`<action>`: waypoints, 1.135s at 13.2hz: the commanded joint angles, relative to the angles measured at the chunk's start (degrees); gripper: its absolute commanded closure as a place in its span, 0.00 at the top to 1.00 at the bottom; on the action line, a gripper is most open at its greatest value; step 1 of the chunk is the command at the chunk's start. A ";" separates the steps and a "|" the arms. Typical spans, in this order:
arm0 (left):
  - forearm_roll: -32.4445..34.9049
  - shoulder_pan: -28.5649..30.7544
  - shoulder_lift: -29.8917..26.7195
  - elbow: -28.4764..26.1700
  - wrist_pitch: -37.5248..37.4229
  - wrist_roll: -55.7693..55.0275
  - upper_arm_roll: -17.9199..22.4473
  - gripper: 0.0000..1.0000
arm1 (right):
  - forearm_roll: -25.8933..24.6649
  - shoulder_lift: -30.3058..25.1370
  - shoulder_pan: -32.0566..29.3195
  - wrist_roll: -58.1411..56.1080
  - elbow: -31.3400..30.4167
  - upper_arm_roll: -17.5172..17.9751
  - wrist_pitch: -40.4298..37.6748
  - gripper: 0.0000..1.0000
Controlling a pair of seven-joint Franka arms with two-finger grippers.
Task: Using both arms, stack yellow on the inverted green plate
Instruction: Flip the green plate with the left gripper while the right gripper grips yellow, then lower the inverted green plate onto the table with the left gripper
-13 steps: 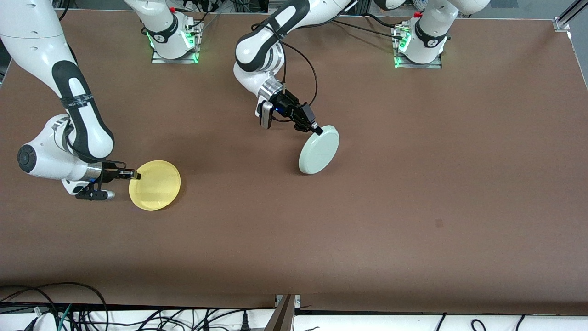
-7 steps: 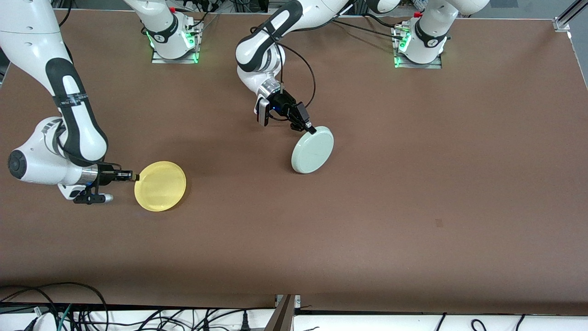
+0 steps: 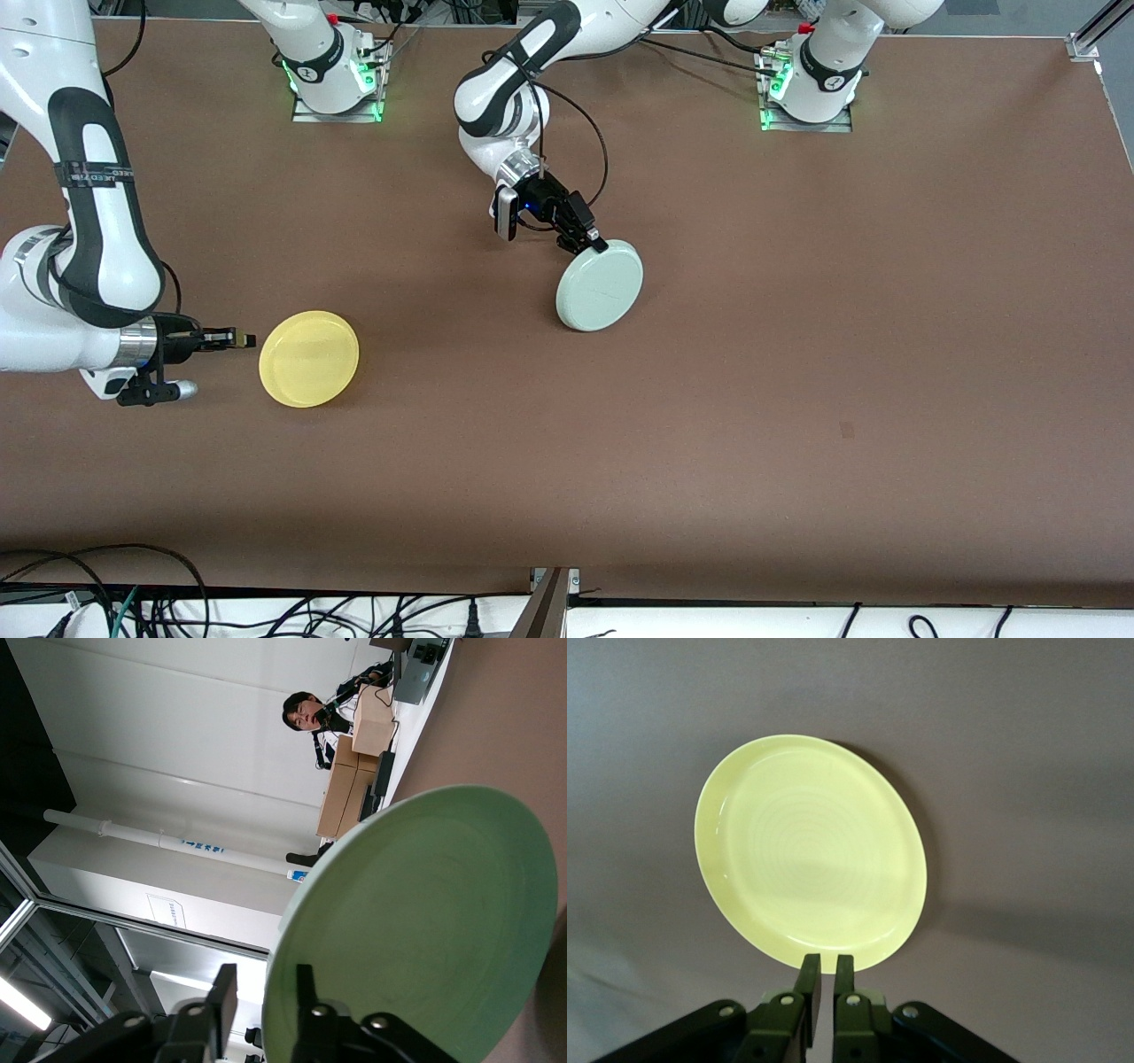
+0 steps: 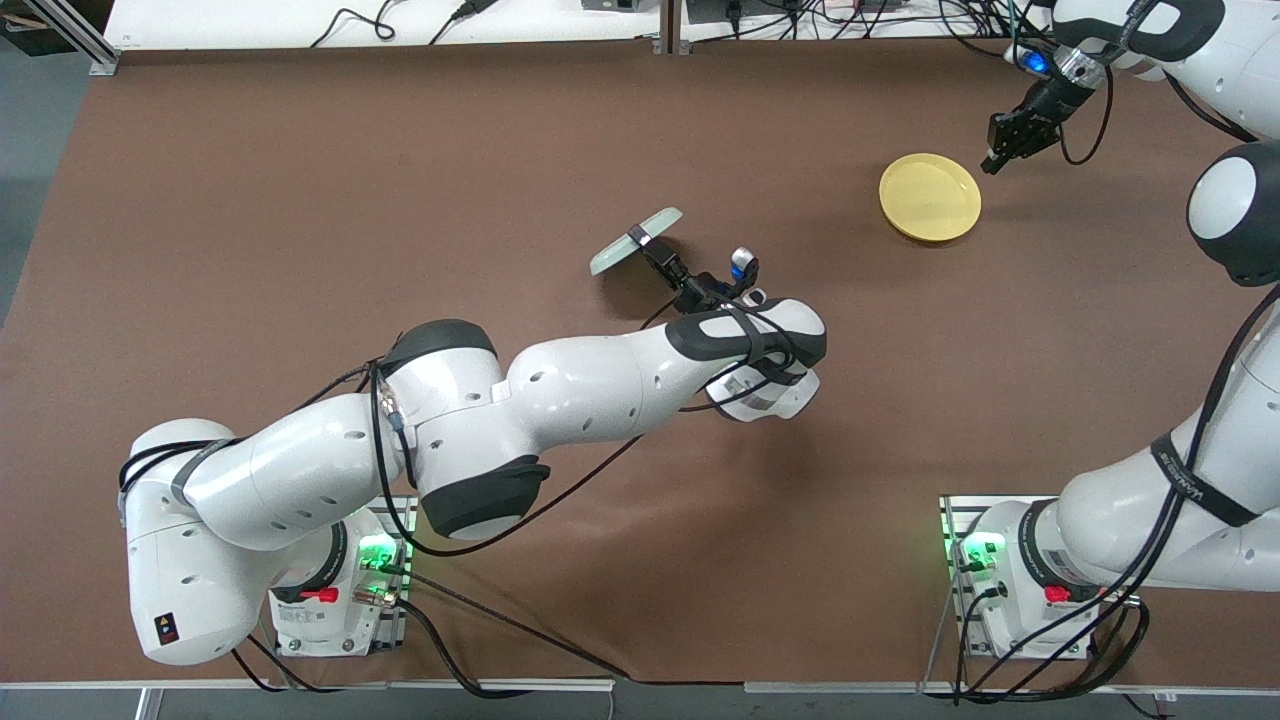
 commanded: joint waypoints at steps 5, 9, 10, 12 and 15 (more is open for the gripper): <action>0.52 -1.38 2.39 2.27 2.11 -1.42 0.26 1.00 | 0.55 2.30 0.13 -0.27 -0.17 -0.02 1.40 0.63; 0.25 -1.91 3.10 2.27 2.29 -3.81 0.26 1.00 | 0.46 5.02 -0.05 -0.36 -1.92 -0.11 6.49 0.78; 0.16 -1.82 3.10 2.36 2.38 -4.77 0.18 1.00 | 0.54 5.20 -0.05 -0.53 -2.54 -0.11 7.81 0.78; -2.46 -1.82 3.10 2.27 4.74 -10.19 0.09 1.00 | 0.54 5.99 -0.22 -1.06 -2.72 -0.11 9.40 0.78; -2.82 -1.73 3.10 1.83 5.98 -12.95 -0.09 1.00 | 0.72 6.44 -0.31 -1.15 -3.07 -0.11 10.63 0.69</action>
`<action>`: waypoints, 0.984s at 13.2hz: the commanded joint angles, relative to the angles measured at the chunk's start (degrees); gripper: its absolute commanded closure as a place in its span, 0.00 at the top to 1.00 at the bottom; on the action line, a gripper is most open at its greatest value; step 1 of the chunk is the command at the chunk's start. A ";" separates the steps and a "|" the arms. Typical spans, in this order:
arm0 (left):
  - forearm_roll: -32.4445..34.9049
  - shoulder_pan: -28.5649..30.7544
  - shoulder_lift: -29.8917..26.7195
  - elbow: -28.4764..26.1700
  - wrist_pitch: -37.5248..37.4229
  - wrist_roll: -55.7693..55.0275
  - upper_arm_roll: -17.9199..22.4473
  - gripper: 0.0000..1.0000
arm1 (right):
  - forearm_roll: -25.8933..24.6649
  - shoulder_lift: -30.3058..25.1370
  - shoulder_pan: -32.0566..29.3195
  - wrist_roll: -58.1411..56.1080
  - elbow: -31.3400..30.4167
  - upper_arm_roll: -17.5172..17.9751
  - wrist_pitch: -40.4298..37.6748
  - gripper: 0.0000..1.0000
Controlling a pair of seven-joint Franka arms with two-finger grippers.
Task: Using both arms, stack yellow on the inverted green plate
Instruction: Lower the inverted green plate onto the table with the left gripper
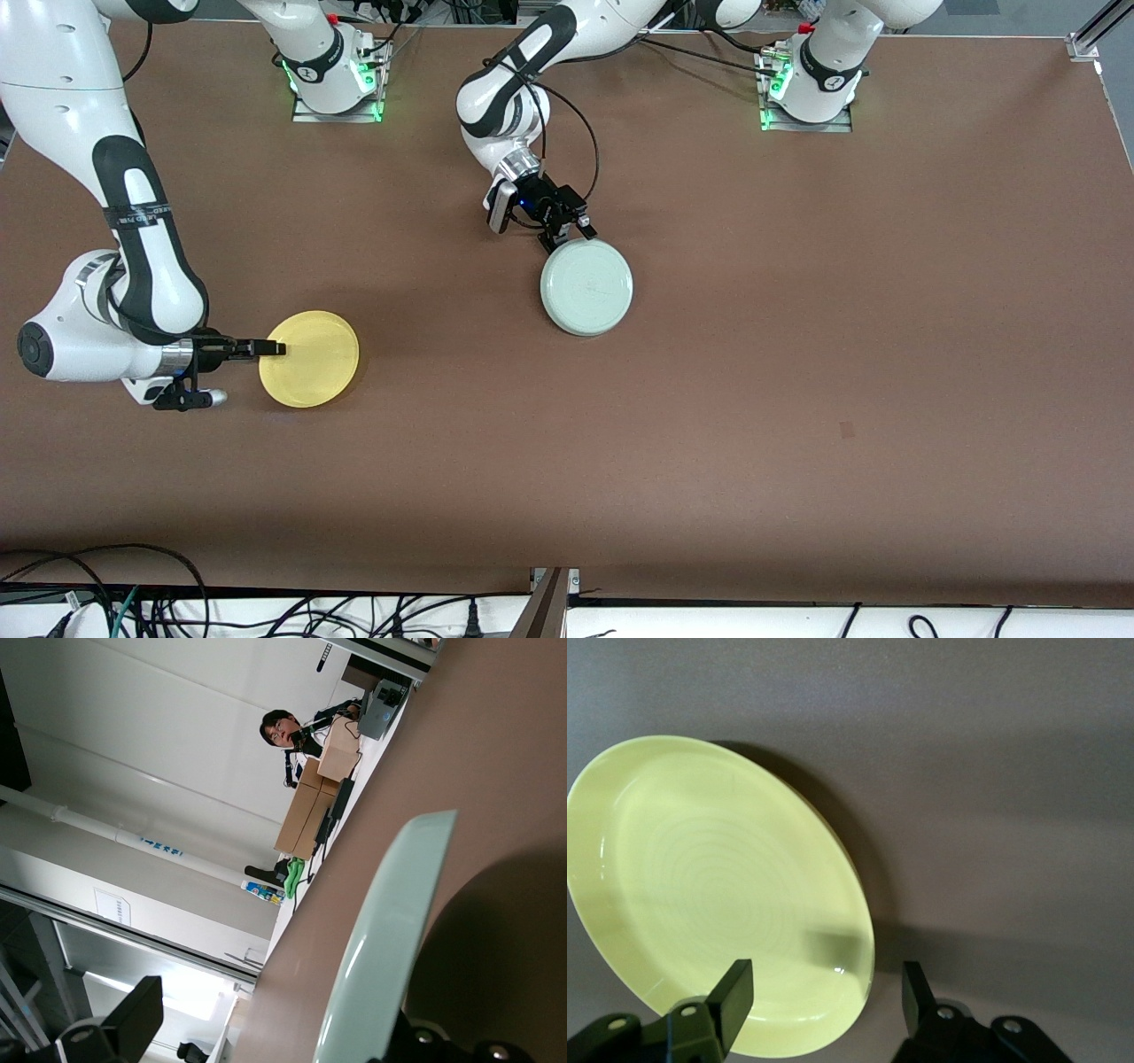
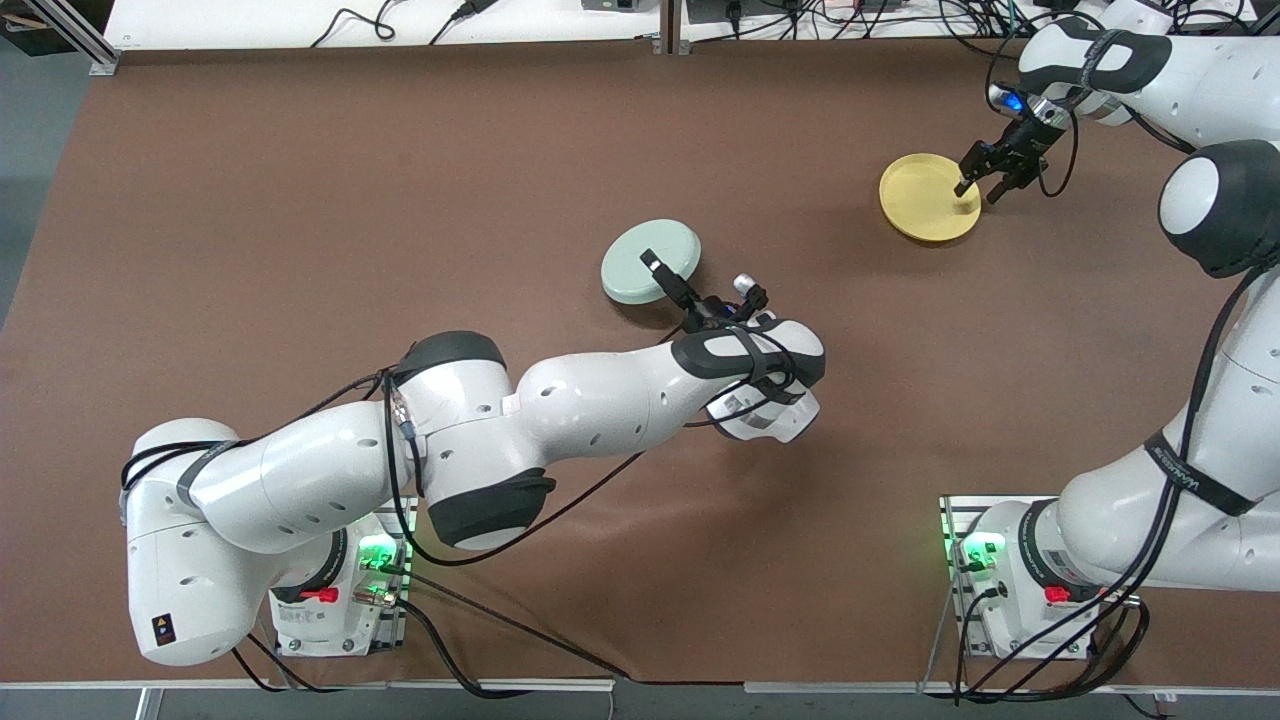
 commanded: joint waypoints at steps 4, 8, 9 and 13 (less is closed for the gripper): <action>-5.35 0.09 0.45 2.10 2.59 -4.02 0.08 1.00 | 0.72 0.01 -0.42 -1.12 -1.18 0.10 1.26 0.37; -8.25 0.09 -0.17 3.68 4.34 -4.02 -0.01 1.00 | 0.72 0.28 -0.50 -1.12 -1.18 0.10 1.26 0.07; -9.22 0.09 -0.34 4.38 4.87 -4.02 -0.01 1.00 | 0.72 0.28 -0.51 -1.21 -1.18 0.10 1.26 0.00; -11.33 0.44 -0.78 6.94 7.58 -4.63 -3.25 1.00 | 0.63 0.28 -0.42 -1.30 -1.18 0.10 0.99 0.00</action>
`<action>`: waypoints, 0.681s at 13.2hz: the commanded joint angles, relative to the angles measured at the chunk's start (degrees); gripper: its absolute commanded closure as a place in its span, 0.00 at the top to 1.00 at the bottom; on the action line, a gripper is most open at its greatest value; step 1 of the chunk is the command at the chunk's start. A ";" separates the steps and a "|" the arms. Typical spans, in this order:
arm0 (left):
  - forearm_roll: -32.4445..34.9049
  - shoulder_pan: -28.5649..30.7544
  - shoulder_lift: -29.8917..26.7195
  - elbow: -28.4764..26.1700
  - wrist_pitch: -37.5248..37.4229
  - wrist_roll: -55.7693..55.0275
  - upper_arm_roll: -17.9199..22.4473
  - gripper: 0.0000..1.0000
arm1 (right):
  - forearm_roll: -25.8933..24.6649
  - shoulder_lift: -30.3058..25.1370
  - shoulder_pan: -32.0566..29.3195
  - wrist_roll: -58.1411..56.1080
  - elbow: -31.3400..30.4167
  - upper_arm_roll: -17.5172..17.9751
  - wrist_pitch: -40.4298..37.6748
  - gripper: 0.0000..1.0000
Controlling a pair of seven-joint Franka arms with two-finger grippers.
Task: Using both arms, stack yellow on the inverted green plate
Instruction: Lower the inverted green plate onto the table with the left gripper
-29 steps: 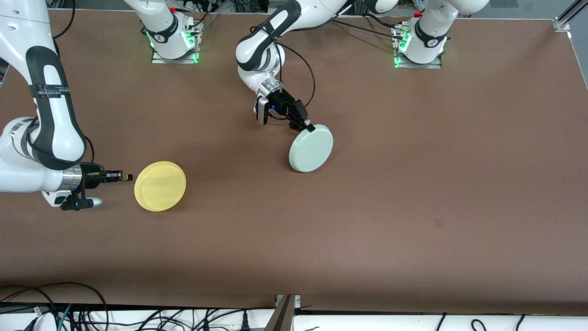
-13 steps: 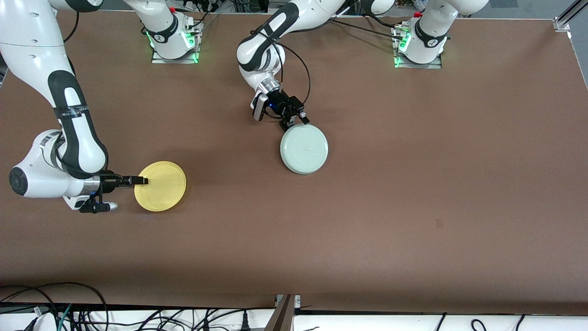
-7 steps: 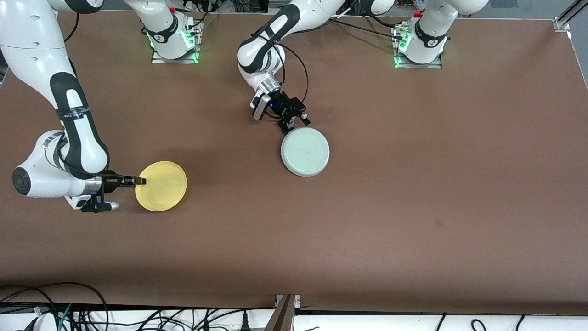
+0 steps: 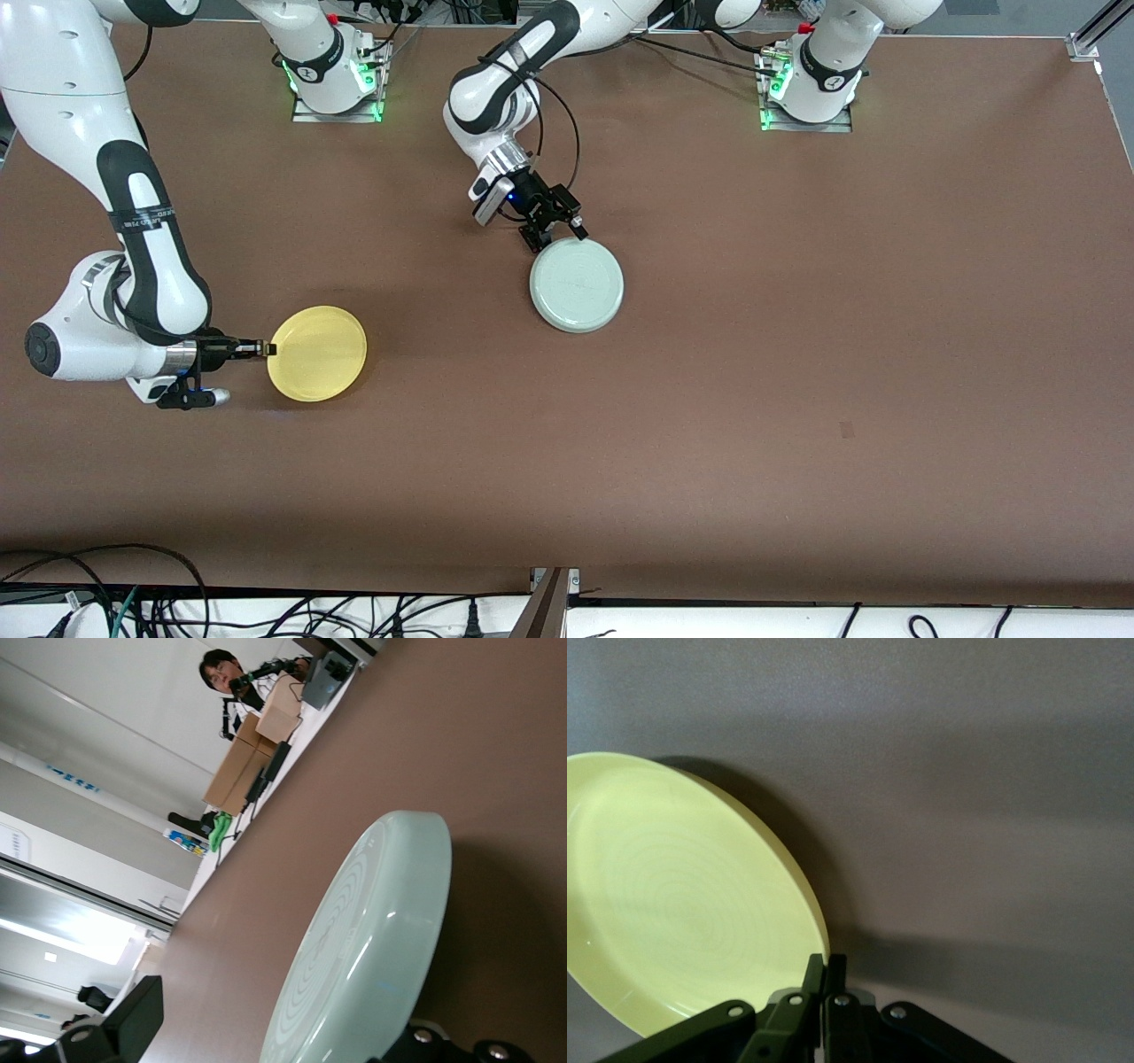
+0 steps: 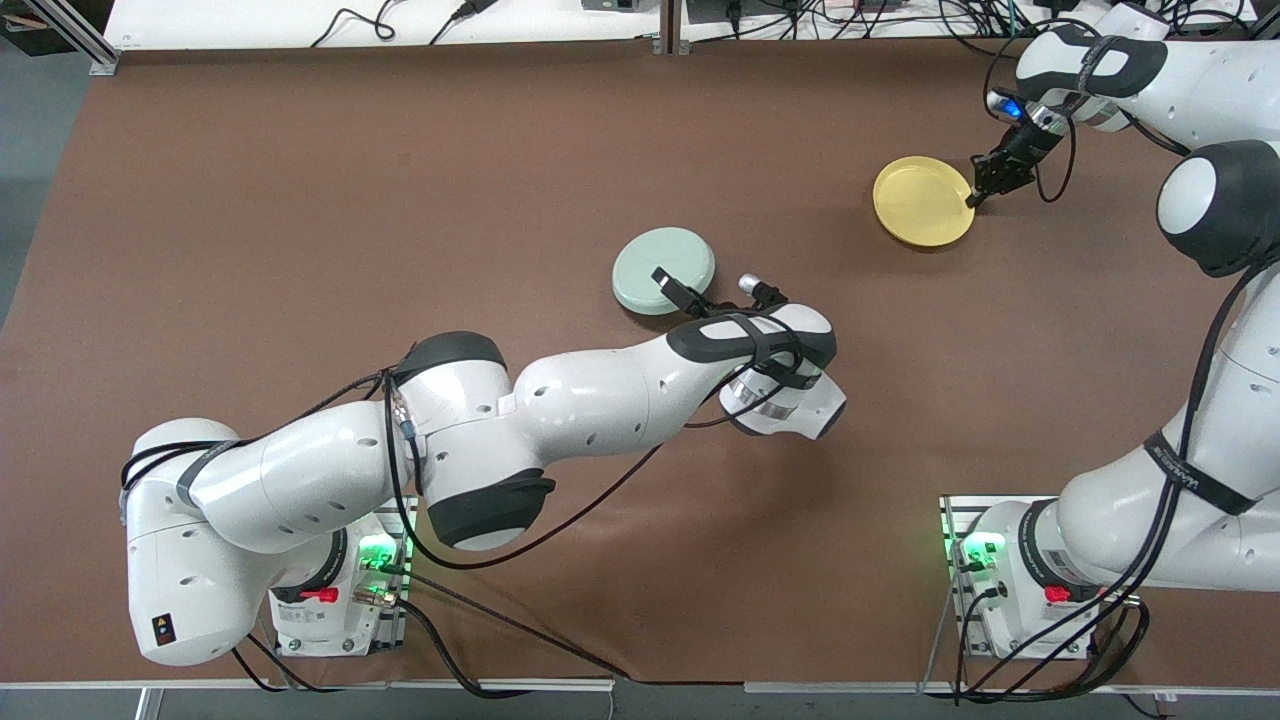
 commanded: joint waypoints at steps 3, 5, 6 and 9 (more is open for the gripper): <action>-4.67 2.33 -3.63 0.30 8.77 -3.87 -1.81 1.00 | 0.63 -0.35 -0.43 -1.60 -0.34 0.16 0.01 0.00; -5.03 2.25 -3.99 0.39 9.84 -3.96 -1.99 1.00 | 0.81 -0.61 -0.43 -1.95 0.01 0.25 -0.25 0.00; -4.77 1.90 -4.34 0.21 10.89 -3.96 -2.16 1.00 | 0.81 -0.96 -0.17 -1.95 0.01 0.25 -0.51 0.00; -2.75 0.59 -5.22 -0.84 11.34 -3.35 -2.34 1.00 | 0.72 -1.67 0.00 -1.86 2.47 0.25 -4.46 0.00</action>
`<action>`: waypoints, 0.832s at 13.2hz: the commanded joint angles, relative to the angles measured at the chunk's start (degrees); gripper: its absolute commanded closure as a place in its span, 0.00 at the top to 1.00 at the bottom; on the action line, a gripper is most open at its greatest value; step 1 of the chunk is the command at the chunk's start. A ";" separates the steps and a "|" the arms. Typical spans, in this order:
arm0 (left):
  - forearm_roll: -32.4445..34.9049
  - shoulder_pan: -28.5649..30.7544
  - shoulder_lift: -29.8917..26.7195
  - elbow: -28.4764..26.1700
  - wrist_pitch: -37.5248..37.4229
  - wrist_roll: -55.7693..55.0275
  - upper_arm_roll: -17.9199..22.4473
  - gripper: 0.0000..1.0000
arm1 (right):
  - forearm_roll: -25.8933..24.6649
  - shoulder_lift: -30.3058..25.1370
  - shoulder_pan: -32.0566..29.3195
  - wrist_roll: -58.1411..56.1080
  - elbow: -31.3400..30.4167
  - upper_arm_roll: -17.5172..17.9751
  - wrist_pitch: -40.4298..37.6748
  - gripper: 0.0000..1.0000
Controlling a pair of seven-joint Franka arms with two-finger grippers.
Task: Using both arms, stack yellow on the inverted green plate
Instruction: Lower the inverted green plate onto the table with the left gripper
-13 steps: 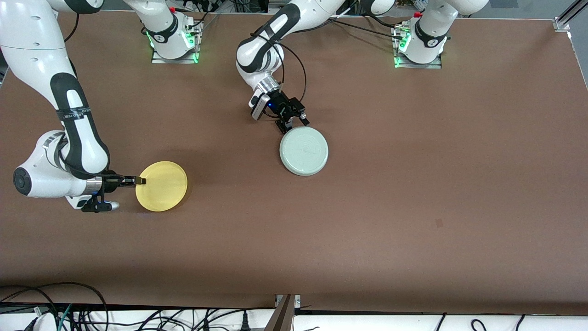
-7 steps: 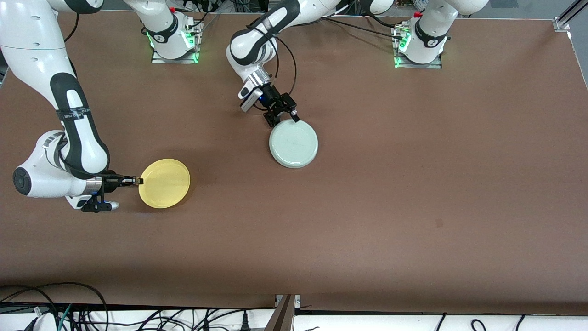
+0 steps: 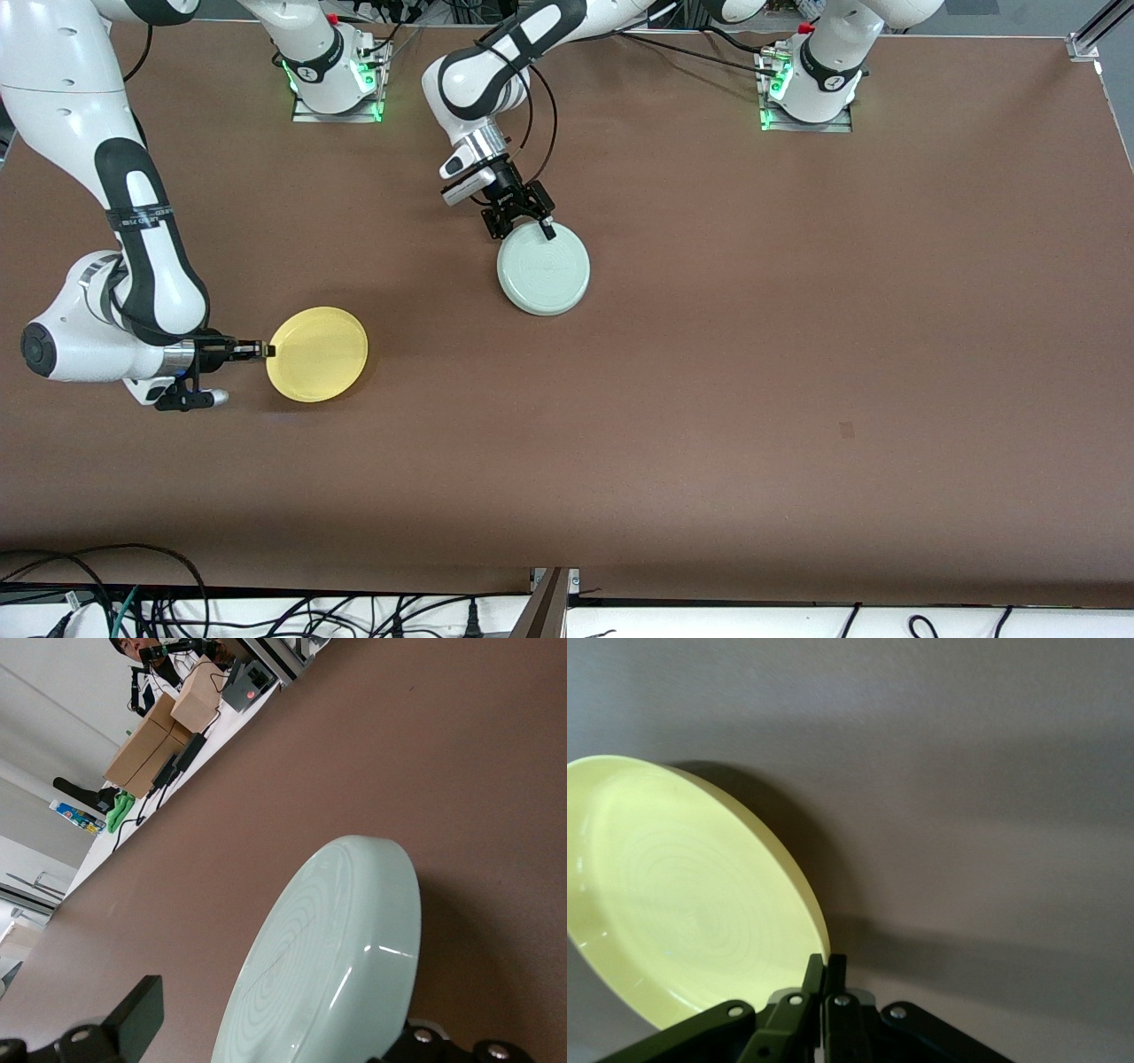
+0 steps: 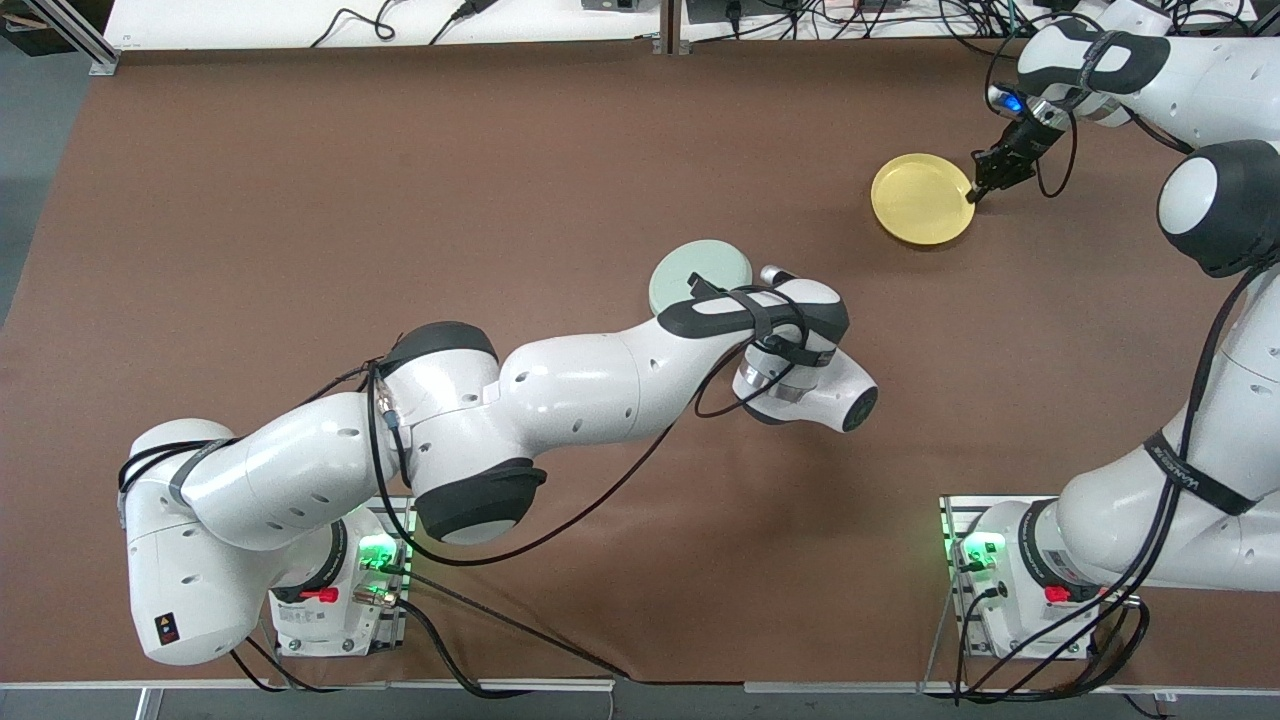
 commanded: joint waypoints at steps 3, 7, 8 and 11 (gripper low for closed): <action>-3.13 1.05 -5.64 -1.75 0.42 -0.78 -3.93 1.00 | 0.55 -1.33 0.08 -0.64 1.59 0.21 -4.07 0.00; -13.58 4.31 -7.84 -1.13 0.68 -2.88 -8.16 1.00 | 0.54 -2.21 0.52 -0.99 7.90 0.30 -12.41 0.00; -13.16 3.70 -7.85 -1.66 0.60 -4.80 -8.07 1.00 | 0.46 -2.21 0.69 -0.99 9.49 0.30 -14.17 0.00; -13.50 1.15 -7.85 -3.07 0.51 -10.42 -8.59 1.00 | 0.46 -3.08 0.34 -1.25 12.83 0.13 -19.62 0.00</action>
